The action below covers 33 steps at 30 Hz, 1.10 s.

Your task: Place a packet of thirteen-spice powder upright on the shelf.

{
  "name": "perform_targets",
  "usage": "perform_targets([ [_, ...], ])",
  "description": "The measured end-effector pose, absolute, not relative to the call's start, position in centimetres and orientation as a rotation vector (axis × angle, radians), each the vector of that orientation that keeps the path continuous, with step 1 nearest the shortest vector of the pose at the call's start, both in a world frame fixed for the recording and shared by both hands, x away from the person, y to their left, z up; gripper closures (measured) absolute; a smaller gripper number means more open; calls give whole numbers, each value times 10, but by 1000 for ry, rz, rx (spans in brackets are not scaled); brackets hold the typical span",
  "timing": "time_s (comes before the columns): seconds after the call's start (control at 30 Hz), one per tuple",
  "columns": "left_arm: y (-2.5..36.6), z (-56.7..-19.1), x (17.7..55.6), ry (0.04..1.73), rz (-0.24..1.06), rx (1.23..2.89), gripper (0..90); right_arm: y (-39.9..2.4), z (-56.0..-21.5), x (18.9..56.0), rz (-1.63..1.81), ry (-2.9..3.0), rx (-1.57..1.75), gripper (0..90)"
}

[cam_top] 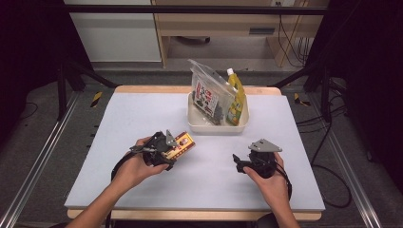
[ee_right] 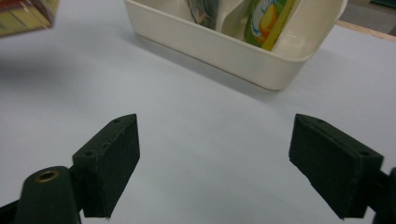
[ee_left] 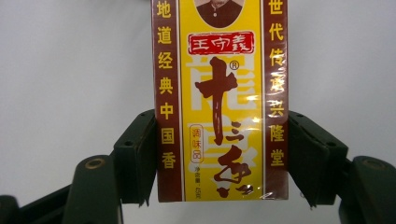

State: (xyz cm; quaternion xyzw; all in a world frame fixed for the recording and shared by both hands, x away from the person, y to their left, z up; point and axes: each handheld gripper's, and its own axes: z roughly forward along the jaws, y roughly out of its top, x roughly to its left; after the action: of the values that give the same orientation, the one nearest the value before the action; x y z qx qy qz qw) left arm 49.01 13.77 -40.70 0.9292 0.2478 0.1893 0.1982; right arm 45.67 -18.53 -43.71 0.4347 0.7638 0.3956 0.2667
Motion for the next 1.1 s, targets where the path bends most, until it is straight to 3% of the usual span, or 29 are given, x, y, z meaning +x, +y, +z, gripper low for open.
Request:
perform_targets([
  [0.4,114,-406,477,569,625,2515,324,-168,-396,469,1242,2199,1157,290],
  [1.1,108,-406,464,513,670,2461,323,-130,-371,482,1298,2328,1106,274],
])
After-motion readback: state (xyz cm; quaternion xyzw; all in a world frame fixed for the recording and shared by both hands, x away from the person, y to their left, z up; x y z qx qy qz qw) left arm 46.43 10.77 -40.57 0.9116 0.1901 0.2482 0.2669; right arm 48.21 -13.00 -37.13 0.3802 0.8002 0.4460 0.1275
